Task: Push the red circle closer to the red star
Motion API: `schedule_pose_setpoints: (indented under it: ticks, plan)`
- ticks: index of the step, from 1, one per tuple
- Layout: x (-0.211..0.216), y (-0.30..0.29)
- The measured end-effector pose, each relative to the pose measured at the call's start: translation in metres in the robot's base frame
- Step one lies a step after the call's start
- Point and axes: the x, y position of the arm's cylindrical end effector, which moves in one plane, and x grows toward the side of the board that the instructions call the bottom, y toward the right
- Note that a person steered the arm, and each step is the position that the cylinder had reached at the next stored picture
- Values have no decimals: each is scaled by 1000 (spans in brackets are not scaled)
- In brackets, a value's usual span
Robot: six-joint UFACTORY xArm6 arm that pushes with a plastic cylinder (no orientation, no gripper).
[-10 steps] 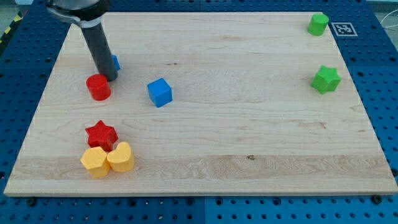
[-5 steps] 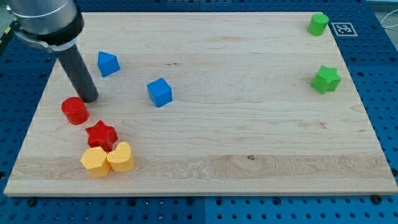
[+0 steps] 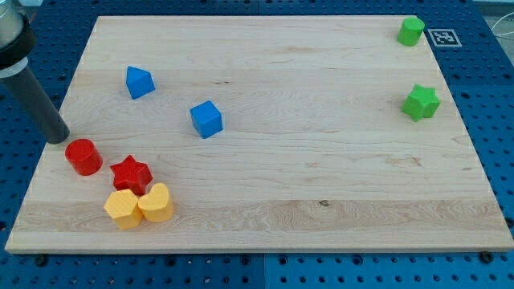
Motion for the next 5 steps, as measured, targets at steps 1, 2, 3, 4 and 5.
schedule_pose_setpoints:
  ticks: [1, 2, 3, 4, 5]
  plan:
    - [19, -3]
    - [32, 13]
    - [23, 55]
    - [16, 100]
    - [35, 105]
